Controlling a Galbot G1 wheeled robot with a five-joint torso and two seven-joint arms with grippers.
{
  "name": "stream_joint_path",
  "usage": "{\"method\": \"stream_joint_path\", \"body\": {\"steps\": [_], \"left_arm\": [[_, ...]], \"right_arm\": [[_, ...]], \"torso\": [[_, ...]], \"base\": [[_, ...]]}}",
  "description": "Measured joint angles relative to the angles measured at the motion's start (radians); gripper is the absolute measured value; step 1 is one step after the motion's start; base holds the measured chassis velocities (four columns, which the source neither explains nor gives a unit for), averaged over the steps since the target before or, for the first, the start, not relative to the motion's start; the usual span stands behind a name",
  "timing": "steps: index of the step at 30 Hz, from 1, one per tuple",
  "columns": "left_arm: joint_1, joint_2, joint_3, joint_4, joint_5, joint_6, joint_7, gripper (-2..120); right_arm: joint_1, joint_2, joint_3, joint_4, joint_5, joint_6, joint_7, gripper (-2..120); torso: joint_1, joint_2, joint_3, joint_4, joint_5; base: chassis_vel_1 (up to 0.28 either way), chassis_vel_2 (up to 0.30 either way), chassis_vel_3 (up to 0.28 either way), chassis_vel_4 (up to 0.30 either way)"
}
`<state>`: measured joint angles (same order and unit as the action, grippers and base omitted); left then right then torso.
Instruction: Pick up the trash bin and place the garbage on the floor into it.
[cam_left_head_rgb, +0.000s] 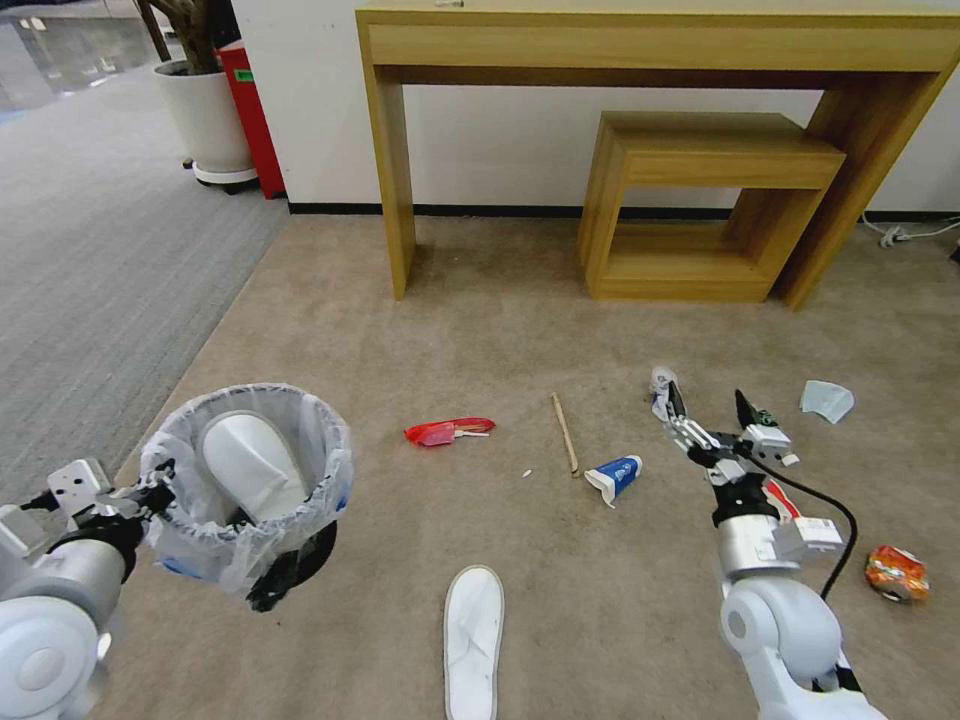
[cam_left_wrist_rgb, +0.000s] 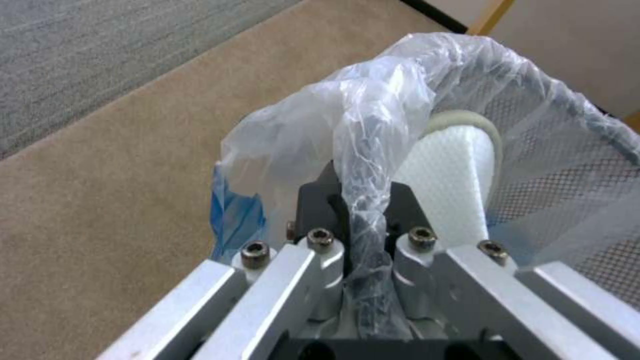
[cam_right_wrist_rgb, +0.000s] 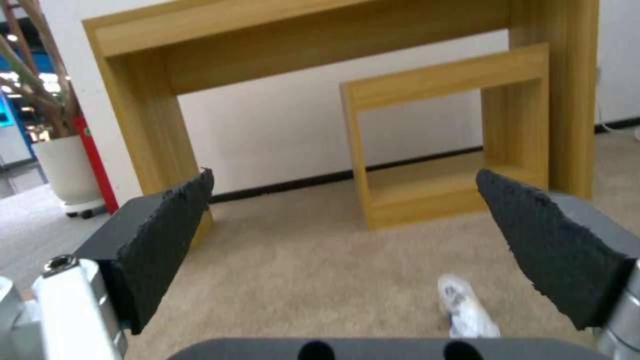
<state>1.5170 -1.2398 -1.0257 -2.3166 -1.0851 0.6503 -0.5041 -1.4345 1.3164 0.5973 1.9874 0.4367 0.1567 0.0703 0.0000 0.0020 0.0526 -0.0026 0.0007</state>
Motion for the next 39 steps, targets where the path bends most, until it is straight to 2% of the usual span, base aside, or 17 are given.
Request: {"method": "stream_joint_path", "body": {"steps": [8,14,17,19,20,23,24,26,27,28,29,31,32,35,39], "left_arm": [[0.006,-0.009,-0.021,-0.002,-0.015,-0.001,-0.001,3],[0.013,-0.018,-0.024,-0.001,-0.018,-0.002,0.000,3],[0.017,-0.020,-0.019,-0.009,-0.016,-0.002,0.000,3],[0.020,-0.023,-0.012,-0.021,-0.009,-0.002,0.000,3],[0.020,-0.023,-0.012,-0.021,-0.009,-0.002,0.000,3],[0.029,-0.028,-0.005,-0.032,-0.002,-0.001,-0.001,3],[0.029,-0.028,-0.005,-0.032,-0.002,-0.001,-0.001,3],[0.035,-0.028,-0.005,-0.034,-0.001,-0.001,-0.001,3],[0.036,-0.028,-0.005,-0.035,-0.001,0.000,-0.001,3],[0.036,-0.028,-0.005,-0.035,-0.001,0.000,-0.001,3],[0.036,-0.028,-0.006,-0.035,0.000,0.000,-0.001,3],[0.037,-0.027,-0.004,-0.035,0.002,0.000,-0.001,3],[0.037,-0.027,-0.004,-0.035,0.002,0.000,-0.001,3],[0.036,-0.027,0.004,-0.036,0.007,0.001,-0.001,3],[0.034,-0.027,0.006,-0.034,0.010,0.002,0.000,3]], "right_arm": [[-0.016,0.013,-0.016,-0.028,-0.039,0.024,-0.005,100],[-0.022,0.020,-0.067,-0.062,-0.090,0.035,-0.027,100],[-0.021,0.018,-0.084,-0.072,-0.098,0.025,-0.029,100],[-0.018,0.007,-0.116,-0.080,-0.057,-0.032,-0.027,100],[-0.018,0.007,-0.116,-0.080,-0.057,-0.032,-0.027,100],[-0.010,-0.008,-0.191,-0.080,0.061,-0.233,0.034,100],[-0.010,-0.008,-0.191,-0.080,0.061,-0.233,0.034,100],[0.005,-0.016,-0.281,-0.082,0.125,-0.387,0.144,100],[0.010,-0.017,-0.315,-0.081,0.150,-0.441,0.189,100],[0.010,-0.017,-0.315,-0.081,0.150,-0.441,0.189,100],[0.015,-0.017,-0.343,-0.078,0.175,-0.489,0.226,100],[0.037,-0.015,-0.419,-0.073,0.261,-0.632,0.324,100],[0.037,-0.015,-0.419,-0.073,0.261,-0.632,0.324,100],[0.073,-0.012,-0.484,-0.075,0.383,-0.801,0.399,100],[0.093,-0.013,-0.510,-0.089,0.417,-0.874,0.410,100]], "torso": [[0.000,0.000,0.000,0.0003,0.0000],[0.000,0.000,0.000,0.0002,0.0000],[0.000,0.000,0.000,0.0001,-0.0001],[0.000,0.000,0.000,0.0002,-0.0001],[0.000,0.000,0.000,0.0002,-0.0001],[0.000,0.000,0.000,0.0000,-0.0001],[0.000,0.000,0.000,0.0000,-0.0001],[0.000,0.000,0.000,0.0002,-0.0001],[0.000,0.000,0.000,0.0002,-0.0001],[0.000,0.000,0.000,0.0002,-0.0001],[0.000,0.000,0.000,0.0002,0.0001],[0.000,0.000,0.000,0.0002,-0.0001],[0.000,0.000,0.000,0.0002,-0.0001],[0.000,0.000,0.000,0.0002,-0.0002],[0.000,0.000,0.000,0.0001,-0.0001]], "base": [[0.000,0.000,0.000,0.000],[0.000,0.000,0.000,0.000],[0.000,0.000,0.000,0.000],[0.000,0.000,0.000,0.000],[0.000,0.000,0.000,0.000],[0.000,0.000,0.000,0.000],[0.000,0.000,0.000,0.000],[0.000,0.000,0.000,0.000],[0.000,0.000,0.000,0.000],[0.000,0.000,0.000,0.000],[0.000,0.000,0.000,0.000],[0.000,0.000,0.000,0.000],[0.000,0.000,0.000,0.000],[0.000,0.000,0.000,0.000],[0.000,0.000,0.000,0.000]]}}
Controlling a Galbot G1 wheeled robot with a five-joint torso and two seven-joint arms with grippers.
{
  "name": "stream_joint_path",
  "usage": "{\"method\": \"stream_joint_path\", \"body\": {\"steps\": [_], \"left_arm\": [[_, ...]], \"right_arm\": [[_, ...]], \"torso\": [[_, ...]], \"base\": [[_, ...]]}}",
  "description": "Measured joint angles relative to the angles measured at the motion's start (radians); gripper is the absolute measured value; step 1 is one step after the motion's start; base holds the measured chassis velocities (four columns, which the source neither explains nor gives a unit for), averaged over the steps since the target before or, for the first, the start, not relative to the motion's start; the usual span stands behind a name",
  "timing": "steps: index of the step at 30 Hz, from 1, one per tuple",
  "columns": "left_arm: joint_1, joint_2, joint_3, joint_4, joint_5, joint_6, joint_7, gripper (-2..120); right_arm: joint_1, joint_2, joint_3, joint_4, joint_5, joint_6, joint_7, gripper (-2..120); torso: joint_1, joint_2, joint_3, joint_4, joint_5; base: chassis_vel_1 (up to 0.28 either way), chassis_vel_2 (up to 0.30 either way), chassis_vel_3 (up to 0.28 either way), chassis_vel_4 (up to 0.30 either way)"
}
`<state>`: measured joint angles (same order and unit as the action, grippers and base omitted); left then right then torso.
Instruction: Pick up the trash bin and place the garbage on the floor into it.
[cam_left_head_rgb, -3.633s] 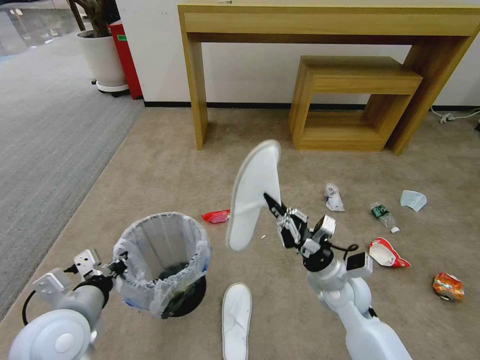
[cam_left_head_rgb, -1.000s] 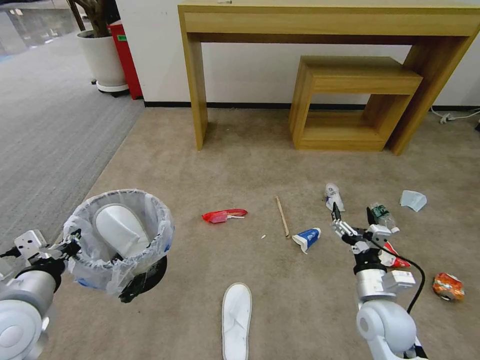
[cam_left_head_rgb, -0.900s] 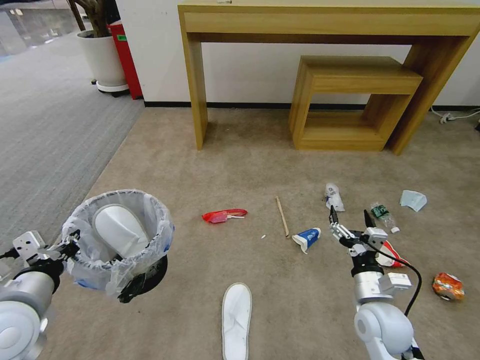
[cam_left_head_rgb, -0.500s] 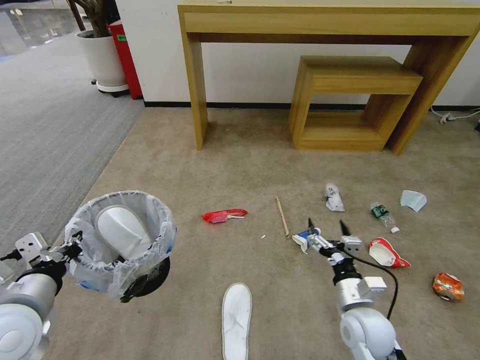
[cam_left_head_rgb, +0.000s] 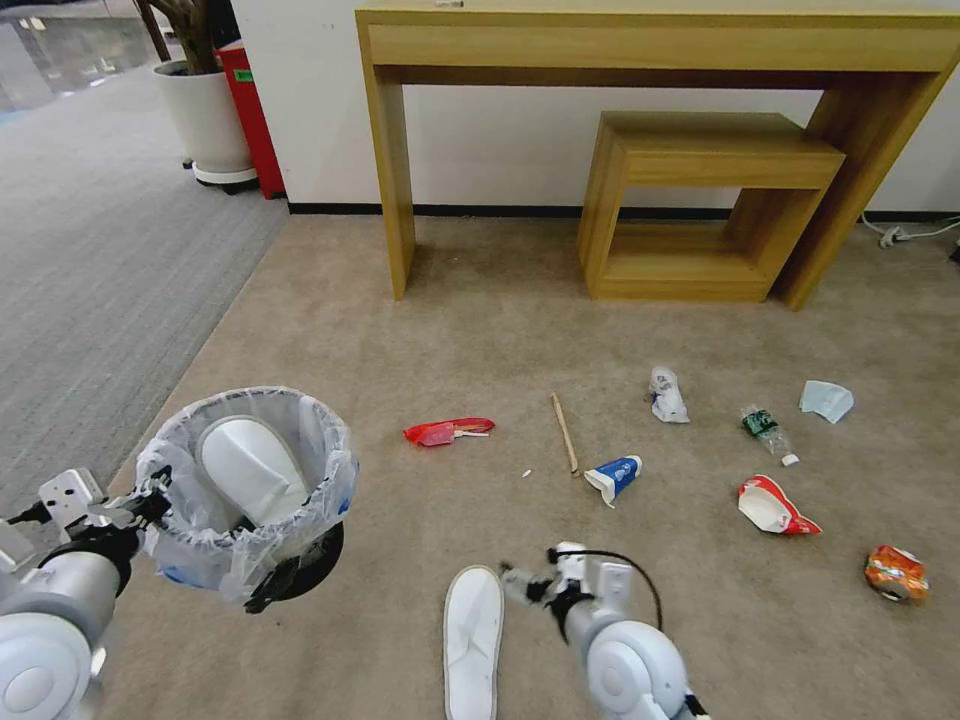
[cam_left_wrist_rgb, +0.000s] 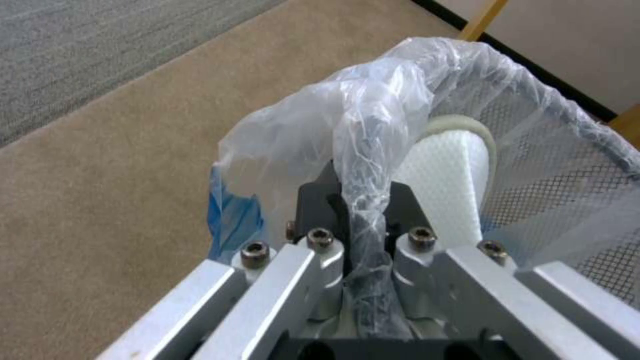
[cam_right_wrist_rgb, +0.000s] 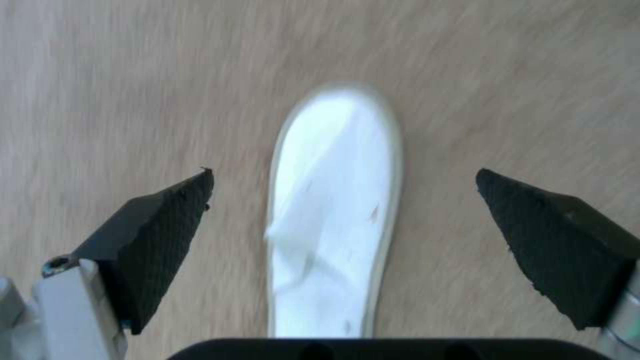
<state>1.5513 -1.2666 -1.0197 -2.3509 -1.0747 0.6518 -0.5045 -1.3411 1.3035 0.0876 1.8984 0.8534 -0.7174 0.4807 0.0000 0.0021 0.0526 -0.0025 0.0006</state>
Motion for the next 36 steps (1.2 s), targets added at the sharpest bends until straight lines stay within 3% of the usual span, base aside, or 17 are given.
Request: {"method": "stream_joint_path", "body": {"steps": [9,11,14,23,36], "left_arm": [[-0.004,0.002,-0.009,0.010,0.003,0.001,0.000,3],[-0.007,0.001,-0.012,0.014,0.006,0.001,0.001,3],[-0.011,-0.001,-0.012,0.017,0.013,0.001,0.001,3],[-0.030,-0.024,0.028,0.031,0.058,0.002,0.001,3],[-0.040,-0.031,0.055,0.047,0.083,0.002,0.000,3]], "right_arm": [[0.105,-0.023,-0.062,-0.098,0.003,-0.035,-0.127,100],[0.159,-0.032,-0.090,-0.147,-0.074,-0.032,-0.251,100],[0.193,-0.044,-0.121,-0.182,-0.121,-0.029,-0.314,100],[0.220,-0.063,-0.227,-0.257,-0.080,-0.023,-0.268,100],[0.256,-0.038,-0.229,-0.347,-0.074,-0.020,-0.281,100]], "torso": [[0.000,0.000,0.000,0.0000,0.0000],[0.000,0.000,0.000,0.0001,0.0001],[0.000,0.000,0.000,0.0001,0.0001],[0.000,0.000,0.000,0.0000,0.0001],[0.000,0.000,0.000,0.0000,0.0000]], "base": [[0.000,0.000,0.000,0.000],[0.000,0.000,0.000,0.000],[0.000,0.000,0.000,0.000],[0.000,0.000,0.000,0.000],[0.000,0.000,0.000,0.000]]}}
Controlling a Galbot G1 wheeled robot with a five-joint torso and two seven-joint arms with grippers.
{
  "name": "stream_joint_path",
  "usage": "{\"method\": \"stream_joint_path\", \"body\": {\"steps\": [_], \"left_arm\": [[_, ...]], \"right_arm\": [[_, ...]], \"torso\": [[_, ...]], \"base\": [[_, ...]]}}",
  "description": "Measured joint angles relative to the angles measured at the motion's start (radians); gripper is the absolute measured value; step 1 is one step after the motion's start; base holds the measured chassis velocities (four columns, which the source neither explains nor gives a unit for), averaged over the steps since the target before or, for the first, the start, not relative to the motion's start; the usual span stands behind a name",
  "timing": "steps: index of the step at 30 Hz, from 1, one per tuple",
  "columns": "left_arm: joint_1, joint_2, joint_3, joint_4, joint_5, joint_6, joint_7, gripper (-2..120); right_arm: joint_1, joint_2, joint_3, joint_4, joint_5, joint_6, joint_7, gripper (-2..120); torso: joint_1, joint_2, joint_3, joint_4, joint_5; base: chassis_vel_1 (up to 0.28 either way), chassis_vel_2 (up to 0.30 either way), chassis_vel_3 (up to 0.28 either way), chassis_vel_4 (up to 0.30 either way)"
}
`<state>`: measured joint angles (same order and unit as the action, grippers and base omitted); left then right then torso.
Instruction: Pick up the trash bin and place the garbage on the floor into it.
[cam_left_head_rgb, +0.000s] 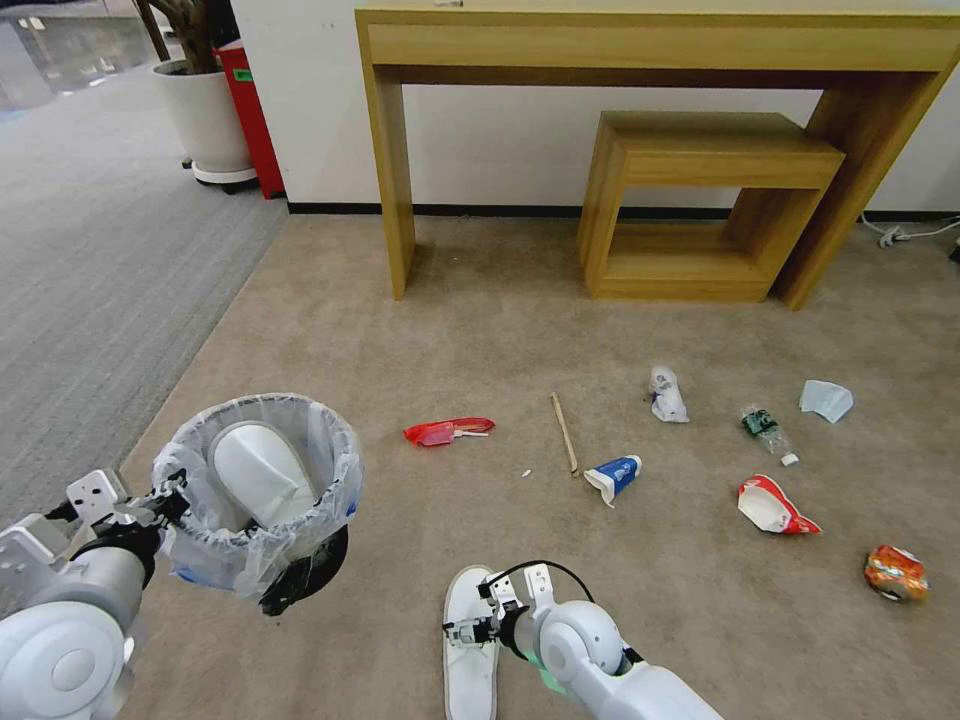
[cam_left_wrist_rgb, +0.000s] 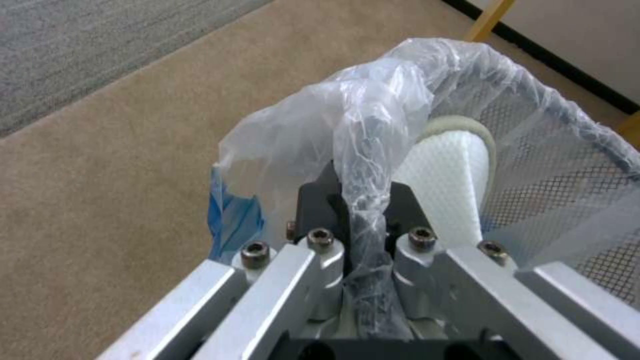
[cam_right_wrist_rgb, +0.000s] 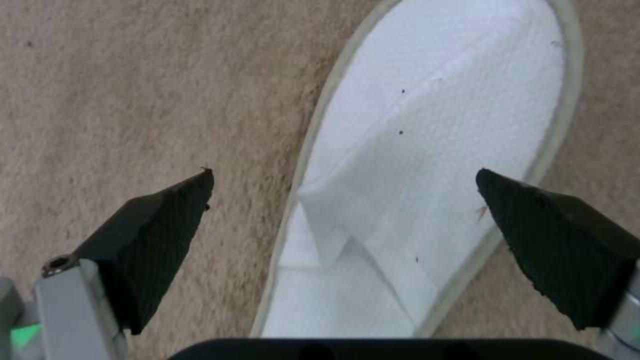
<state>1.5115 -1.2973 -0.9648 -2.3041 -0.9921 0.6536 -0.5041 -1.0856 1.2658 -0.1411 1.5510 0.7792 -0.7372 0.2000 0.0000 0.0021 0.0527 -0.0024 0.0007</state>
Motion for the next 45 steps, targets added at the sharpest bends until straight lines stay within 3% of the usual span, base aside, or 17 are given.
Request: {"method": "stream_joint_path", "body": {"steps": [4,8,30,34,39,45], "left_arm": [[0.000,0.006,-0.008,0.003,-0.002,0.000,0.000,3],[0.000,0.008,-0.011,0.008,-0.004,-0.001,0.001,3],[-0.005,0.001,0.004,0.020,-0.001,-0.004,0.004,3],[-0.003,0.001,0.004,0.020,0.000,-0.004,0.004,3],[-0.003,0.002,0.001,0.019,0.000,-0.005,0.004,3],[-0.003,0.000,0.005,0.024,0.000,-0.005,0.005,3]], "right_arm": [[0.005,0.019,-0.001,-0.032,-0.005,0.000,-0.005,100],[0.004,0.032,-0.006,-0.048,-0.029,0.001,-0.018,92],[-0.003,0.031,0.014,-0.079,-0.077,0.039,-0.041,9],[-0.002,0.032,0.016,-0.080,-0.080,0.049,-0.041,0],[-0.007,0.028,0.018,-0.072,-0.094,0.066,-0.040,0],[-0.031,0.001,0.064,0.052,-0.109,0.180,-0.056,0]], "torso": [[0.000,0.000,0.000,0.0000,0.0001],[0.000,0.000,0.000,0.0000,0.0001],[0.000,0.000,0.000,0.0000,0.0001],[0.000,0.000,0.000,0.0000,0.0001],[0.000,0.000,0.000,0.0000,0.0002],[0.000,0.000,0.000,0.0001,0.0005]], "base": [[0.000,0.000,0.000,0.000],[0.000,0.000,0.000,0.000],[0.000,0.000,0.000,0.000],[0.000,0.000,0.000,0.000],[0.000,0.000,0.000,0.000],[0.000,0.000,0.000,0.000]]}}
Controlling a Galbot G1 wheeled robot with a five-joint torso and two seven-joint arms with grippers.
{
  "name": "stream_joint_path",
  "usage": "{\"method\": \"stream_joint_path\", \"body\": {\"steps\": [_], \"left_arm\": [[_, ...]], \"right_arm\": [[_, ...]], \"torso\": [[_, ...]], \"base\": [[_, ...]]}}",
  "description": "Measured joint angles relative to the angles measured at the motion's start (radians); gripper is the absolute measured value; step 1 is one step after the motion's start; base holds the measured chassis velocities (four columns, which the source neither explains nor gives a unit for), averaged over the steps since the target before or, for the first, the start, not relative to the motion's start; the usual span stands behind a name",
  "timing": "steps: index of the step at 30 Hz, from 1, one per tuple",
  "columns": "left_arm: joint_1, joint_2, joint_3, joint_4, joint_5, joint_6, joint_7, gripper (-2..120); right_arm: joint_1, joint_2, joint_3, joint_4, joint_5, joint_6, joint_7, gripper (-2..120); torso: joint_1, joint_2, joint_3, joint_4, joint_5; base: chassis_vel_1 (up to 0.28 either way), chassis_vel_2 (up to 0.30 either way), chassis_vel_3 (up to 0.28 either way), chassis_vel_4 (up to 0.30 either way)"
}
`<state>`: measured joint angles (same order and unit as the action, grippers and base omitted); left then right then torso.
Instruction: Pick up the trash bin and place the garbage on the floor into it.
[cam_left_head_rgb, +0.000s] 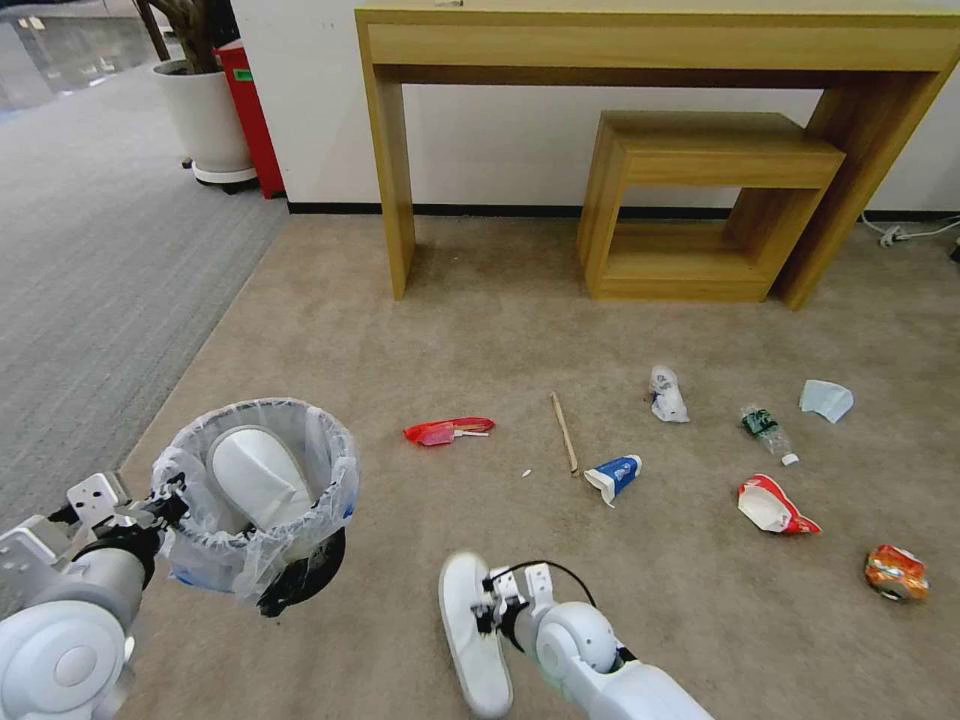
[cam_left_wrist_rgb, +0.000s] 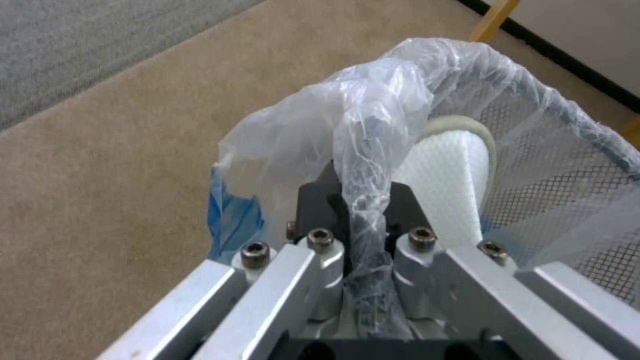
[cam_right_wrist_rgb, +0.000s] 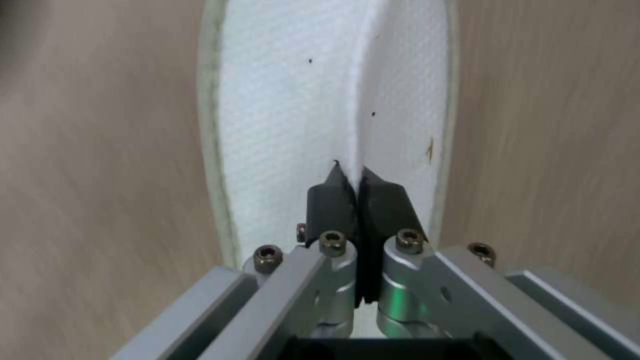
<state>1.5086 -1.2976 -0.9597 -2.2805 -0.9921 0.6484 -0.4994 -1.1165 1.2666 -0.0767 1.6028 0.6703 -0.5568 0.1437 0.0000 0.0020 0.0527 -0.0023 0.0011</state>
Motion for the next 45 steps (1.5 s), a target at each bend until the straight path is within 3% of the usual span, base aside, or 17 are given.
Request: {"method": "stream_joint_path", "body": {"steps": [2,5,6,8,9,11,13,14,16,18,25,28,36,45], "left_arm": [[0.000,-0.002,0.003,0.002,0.000,0.000,0.000,3],[0.002,-0.017,0.026,0.005,0.000,0.000,0.000,3],[0.002,-0.017,0.026,0.005,0.000,0.000,0.000,3],[0.004,-0.036,0.052,0.004,0.000,0.000,-0.001,3],[0.004,-0.036,0.052,0.004,0.000,0.000,-0.001,3],[0.000,-0.054,0.070,-0.001,0.001,0.000,-0.004,3],[-0.001,-0.064,0.082,-0.009,0.006,0.001,-0.007,3],[-0.001,-0.064,0.082,-0.009,0.006,0.001,-0.007,3],[0.003,-0.072,0.093,-0.020,0.008,0.002,-0.007,3],[0.008,-0.077,0.101,-0.029,0.008,0.003,-0.007,3],[0.029,-0.096,0.145,-0.081,0.007,0.010,-0.007,3],[0.043,-0.112,0.182,-0.112,0.007,0.013,-0.007,3],[0.054,-0.133,0.232,-0.145,0.012,0.015,-0.009,3],[0.061,-0.126,0.213,-0.163,0.007,0.017,-0.011,3]], "right_arm": [[-0.010,-0.012,0.021,0.044,-0.007,0.024,-0.015,0],[-0.067,-0.105,0.119,0.264,-0.026,0.109,-0.132,0],[-0.067,-0.105,0.119,0.264,-0.026,0.109,-0.132,0],[-0.093,-0.181,0.191,0.354,-0.022,0.279,-0.315,0],[-0.093,-0.181,0.191,0.354,-0.022,0.279,-0.315,0],[-0.097,-0.214,0.253,0.370,-0.002,0.481,-0.563,0],[-0.087,-0.228,0.308,0.382,0.051,0.617,-0.788,0],[-0.087,-0.228,0.308,0.382,0.051,0.617,-0.788,0],[-0.066,-0.227,0.336,0.398,0.132,0.696,-0.930,0],[-0.050,-0.218,0.338,0.404,0.180,0.722,-0.975,0],[0.006,-0.174,0.289,0.404,0.301,0.759,-0.982,0],[0.047,-0.160,0.218,0.383,0.334,0.781,-0.874,0],[0.129,-0.104,0.062,0.274,0.314,0.816,-0.796,0],[0.161,-0.085,0.013,0.226,0.261,0.789,-0.789,0]], "torso": [[0.000,0.000,0.000,0.0000,-0.0001],[0.000,0.000,0.000,-0.0002,-0.0003],[0.000,0.000,0.000,-0.0002,-0.0003],[0.000,0.000,0.000,-0.0003,-0.0002],[0.000,0.000,0.000,-0.0003,-0.0002],[0.000,0.000,0.000,-0.0002,-0.0002],[0.000,0.000,0.000,-0.0003,-0.0001],[0.000,0.000,0.000,-0.0003,-0.0001],[0.000,0.000,0.000,-0.0003,-0.0001],[0.000,0.000,0.000,-0.0002,-0.0003],[0.000,0.000,0.000,-0.0001,-0.0001],[0.000,0.000,0.000,-0.0002,-0.0002],[0.000,0.000,0.000,-0.0001,-0.0004],[0.000,0.000,0.000,-0.0001,-0.0004]], "base": [[0.000,0.000,0.000,0.000],[0.000,0.000,0.000,0.000],[0.000,0.000,0.000,0.000],[0.000,0.000,0.000,0.000],[0.000,0.000,0.000,0.000],[0.000,0.000,0.000,0.000],[0.000,0.000,0.000,0.000],[0.000,0.000,0.000,0.000],[0.000,0.000,0.000,0.000],[0.000,0.000,0.000,0.000],[0.000,0.000,0.000,0.000],[0.000,0.000,0.000,0.000],[0.000,0.000,0.000,0.000],[0.000,0.000,0.000,0.000]]}}
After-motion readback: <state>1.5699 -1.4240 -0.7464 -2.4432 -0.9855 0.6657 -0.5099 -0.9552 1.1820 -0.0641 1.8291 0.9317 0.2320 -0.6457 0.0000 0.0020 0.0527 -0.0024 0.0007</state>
